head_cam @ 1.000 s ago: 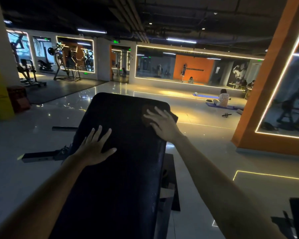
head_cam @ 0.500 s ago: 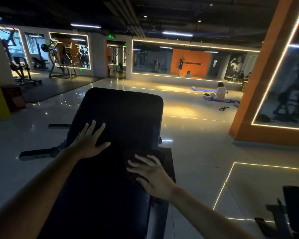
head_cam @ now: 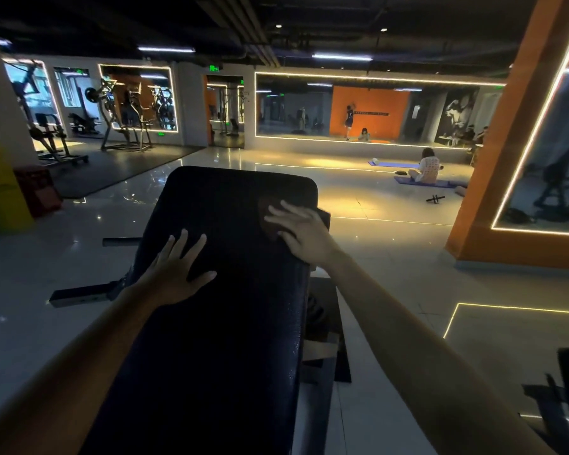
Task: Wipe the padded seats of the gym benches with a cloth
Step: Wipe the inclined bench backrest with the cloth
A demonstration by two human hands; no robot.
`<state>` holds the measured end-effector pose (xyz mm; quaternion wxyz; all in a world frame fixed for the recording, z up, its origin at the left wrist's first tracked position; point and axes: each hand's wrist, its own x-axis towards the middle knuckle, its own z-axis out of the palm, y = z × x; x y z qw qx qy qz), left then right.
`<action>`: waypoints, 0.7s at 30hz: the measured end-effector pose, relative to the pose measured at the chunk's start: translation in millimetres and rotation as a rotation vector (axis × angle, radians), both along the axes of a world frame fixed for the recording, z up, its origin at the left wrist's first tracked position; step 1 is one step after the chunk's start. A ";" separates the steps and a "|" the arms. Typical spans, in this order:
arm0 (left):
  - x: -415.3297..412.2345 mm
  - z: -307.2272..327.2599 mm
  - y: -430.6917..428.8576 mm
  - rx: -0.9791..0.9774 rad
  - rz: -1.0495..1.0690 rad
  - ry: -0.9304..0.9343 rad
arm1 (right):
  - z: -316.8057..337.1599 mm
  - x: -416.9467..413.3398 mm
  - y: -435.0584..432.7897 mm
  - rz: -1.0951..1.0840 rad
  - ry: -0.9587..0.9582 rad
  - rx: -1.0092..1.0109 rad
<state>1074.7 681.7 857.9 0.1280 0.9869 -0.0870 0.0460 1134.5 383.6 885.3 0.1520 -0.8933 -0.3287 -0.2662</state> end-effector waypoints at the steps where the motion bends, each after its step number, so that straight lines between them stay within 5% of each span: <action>1: -0.3 0.1 -0.1 -0.003 -0.005 -0.004 | 8.8 9.3 0.0 -0.023 -0.004 0.026; 7: 1.7 1.6 0.5 -0.032 -0.032 -0.027 | 20.7 19.3 7.7 -0.078 -0.033 0.031; 21: 1.8 0.3 -6.0 -0.063 0.050 0.005 | -109.7 -120.5 13.8 0.299 0.001 -0.252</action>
